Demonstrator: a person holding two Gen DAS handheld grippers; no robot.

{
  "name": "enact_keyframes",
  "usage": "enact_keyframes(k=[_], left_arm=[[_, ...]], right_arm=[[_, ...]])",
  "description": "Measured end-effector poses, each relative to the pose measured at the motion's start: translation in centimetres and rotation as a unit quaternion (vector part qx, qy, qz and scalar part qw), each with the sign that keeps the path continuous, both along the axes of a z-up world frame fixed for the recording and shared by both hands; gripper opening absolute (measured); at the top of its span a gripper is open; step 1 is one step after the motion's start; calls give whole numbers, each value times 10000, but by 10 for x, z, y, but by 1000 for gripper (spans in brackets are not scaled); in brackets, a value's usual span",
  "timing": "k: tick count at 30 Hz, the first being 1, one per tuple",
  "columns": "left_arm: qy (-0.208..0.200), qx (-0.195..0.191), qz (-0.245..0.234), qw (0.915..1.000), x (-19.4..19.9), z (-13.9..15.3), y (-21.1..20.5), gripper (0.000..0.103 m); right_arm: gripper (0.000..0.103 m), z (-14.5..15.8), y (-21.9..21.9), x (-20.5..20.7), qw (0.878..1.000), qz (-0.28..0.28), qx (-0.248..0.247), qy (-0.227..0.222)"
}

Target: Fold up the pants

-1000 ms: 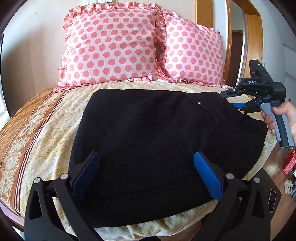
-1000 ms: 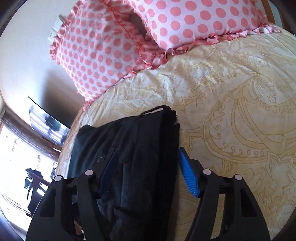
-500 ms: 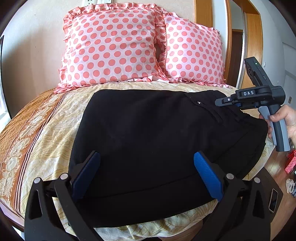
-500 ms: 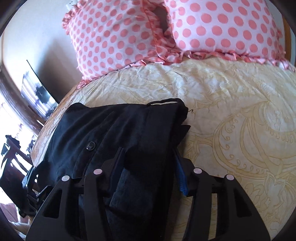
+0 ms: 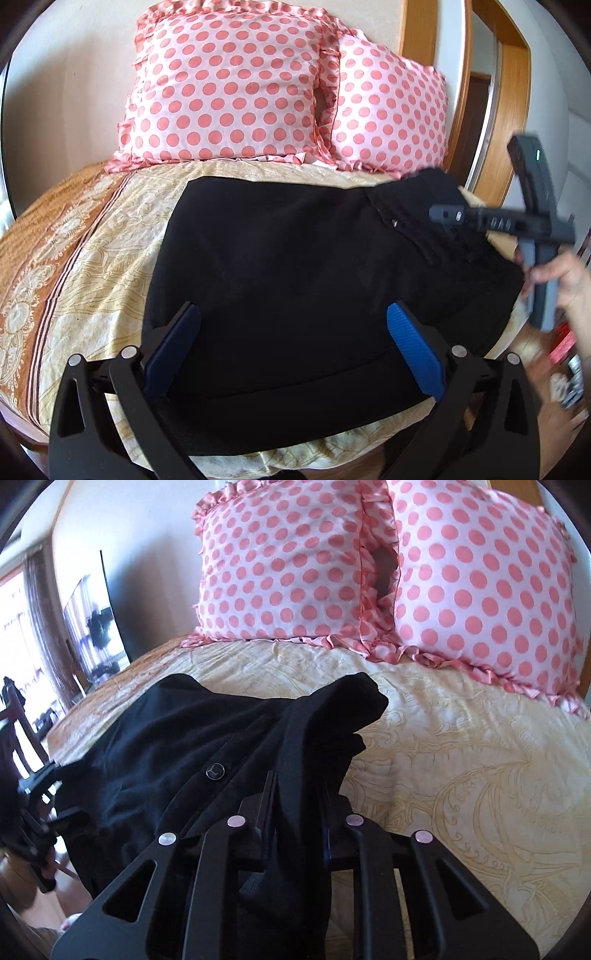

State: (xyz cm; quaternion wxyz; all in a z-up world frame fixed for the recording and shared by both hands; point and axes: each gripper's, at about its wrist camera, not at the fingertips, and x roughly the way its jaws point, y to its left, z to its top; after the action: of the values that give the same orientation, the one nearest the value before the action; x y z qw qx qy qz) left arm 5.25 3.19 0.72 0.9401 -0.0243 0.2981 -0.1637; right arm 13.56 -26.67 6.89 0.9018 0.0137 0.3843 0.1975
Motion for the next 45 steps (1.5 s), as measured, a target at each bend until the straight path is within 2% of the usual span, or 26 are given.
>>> enact_keyframes(k=[5, 8, 10, 15, 18, 24, 28, 32, 34, 35, 36, 42, 45], left_arm=[[56, -380, 335, 9987, 27, 30, 38, 101], [275, -300, 533, 9977, 60, 39, 55, 101], [699, -258, 499, 9960, 92, 36, 63, 99], [1546, -668, 121, 9856, 135, 20, 64, 71], [1921, -768, 34, 9784, 151, 9, 59, 68], [2197, -728, 40, 9728, 171, 5, 58, 65], [2337, -631, 54, 9702, 177, 8, 56, 65], [2365, -440, 158, 9705, 177, 9, 50, 63], [2316, -327, 303, 9718, 177, 11, 49, 46], [2239, -278, 291, 9738, 175, 13, 49, 29], [2178, -278, 252, 9753, 174, 16, 48, 20], [1818, -194, 159, 9830, 168, 32, 45, 14], [1656, -310, 186, 9855, 176, 42, 45, 12]], right_arm=[[19, -11, -13, 8, 9989, -193, 320, 298], [19, -12, -13, 9, 9988, -204, 312, 323], [19, -12, -13, 10, 9987, -206, 322, 346], [19, -13, -15, 11, 9982, -215, 384, 408], [19, -14, -17, 13, 9973, -242, 492, 480], [21, -19, -24, 20, 9939, -313, 783, 707], [30, -27, -34, 27, 9866, -477, 1186, 1018], [31, -33, -40, 28, 9818, -468, 1485, 1085], [24, -32, -39, 27, 9824, -422, 1509, 1012], [21, -30, -38, 25, 9833, -384, 1501, 955], [19, -28, -37, 24, 9841, -365, 1488, 904], [17, -15, -38, 31, 9833, -329, 1631, 732], [17, -5, -37, 44, 9854, -325, 1566, 578]])
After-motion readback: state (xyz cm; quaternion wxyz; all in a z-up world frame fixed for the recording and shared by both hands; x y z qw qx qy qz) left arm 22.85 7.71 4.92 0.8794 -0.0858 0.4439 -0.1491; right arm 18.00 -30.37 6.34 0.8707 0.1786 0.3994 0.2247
